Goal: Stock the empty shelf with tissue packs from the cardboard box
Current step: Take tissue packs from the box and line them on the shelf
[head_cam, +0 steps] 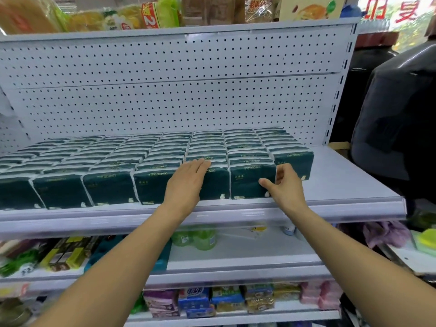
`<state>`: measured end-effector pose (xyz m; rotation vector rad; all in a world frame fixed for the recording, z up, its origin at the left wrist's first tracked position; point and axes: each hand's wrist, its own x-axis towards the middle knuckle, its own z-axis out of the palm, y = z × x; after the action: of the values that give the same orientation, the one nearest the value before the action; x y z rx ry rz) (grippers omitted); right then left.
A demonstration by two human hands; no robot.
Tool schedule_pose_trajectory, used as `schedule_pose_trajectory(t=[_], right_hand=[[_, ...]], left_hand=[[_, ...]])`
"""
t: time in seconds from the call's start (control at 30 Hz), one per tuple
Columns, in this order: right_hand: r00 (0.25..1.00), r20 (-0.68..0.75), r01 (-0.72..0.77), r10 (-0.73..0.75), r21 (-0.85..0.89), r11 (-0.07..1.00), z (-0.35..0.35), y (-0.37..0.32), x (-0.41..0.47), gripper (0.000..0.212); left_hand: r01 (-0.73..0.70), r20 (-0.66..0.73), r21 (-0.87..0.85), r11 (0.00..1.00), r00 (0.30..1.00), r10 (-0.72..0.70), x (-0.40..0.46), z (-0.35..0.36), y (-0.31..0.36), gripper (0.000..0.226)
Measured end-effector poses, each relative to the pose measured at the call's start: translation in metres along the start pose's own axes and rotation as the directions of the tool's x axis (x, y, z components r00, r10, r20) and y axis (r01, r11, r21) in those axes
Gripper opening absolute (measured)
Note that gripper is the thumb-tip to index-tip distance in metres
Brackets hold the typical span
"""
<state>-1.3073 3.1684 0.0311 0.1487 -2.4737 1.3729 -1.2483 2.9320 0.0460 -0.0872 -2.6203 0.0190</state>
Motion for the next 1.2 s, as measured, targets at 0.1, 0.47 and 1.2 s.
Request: schedule_pose_trajectory(t=[0.1, 0.47, 1.2], right_hand=[[1.0, -0.001, -0.003, 0.003, -0.039, 0.999, 0.003, 0.0, -0.002, 0.037], [0.967, 0.058, 0.253, -0.25, -0.37, 0.894, -0.011, -0.016, -0.026, 0.073], [0.664, 0.441, 0.721, -0.604, -0.161, 0.674, 0.283, -0.173, -0.369, 0.061]], left_hand=[[-0.011, 0.006, 0.008, 1.0, 1.0, 0.011, 0.0, 0.0, 0.0, 0.072], [0.041, -0.025, 0.035, 0.999, 0.999, -0.04, -0.016, -0.015, 0.002, 0.075], [0.356, 0.097, 0.203, 0.912, 0.92, -0.381, -0.417, -0.086, -0.269, 0.084]])
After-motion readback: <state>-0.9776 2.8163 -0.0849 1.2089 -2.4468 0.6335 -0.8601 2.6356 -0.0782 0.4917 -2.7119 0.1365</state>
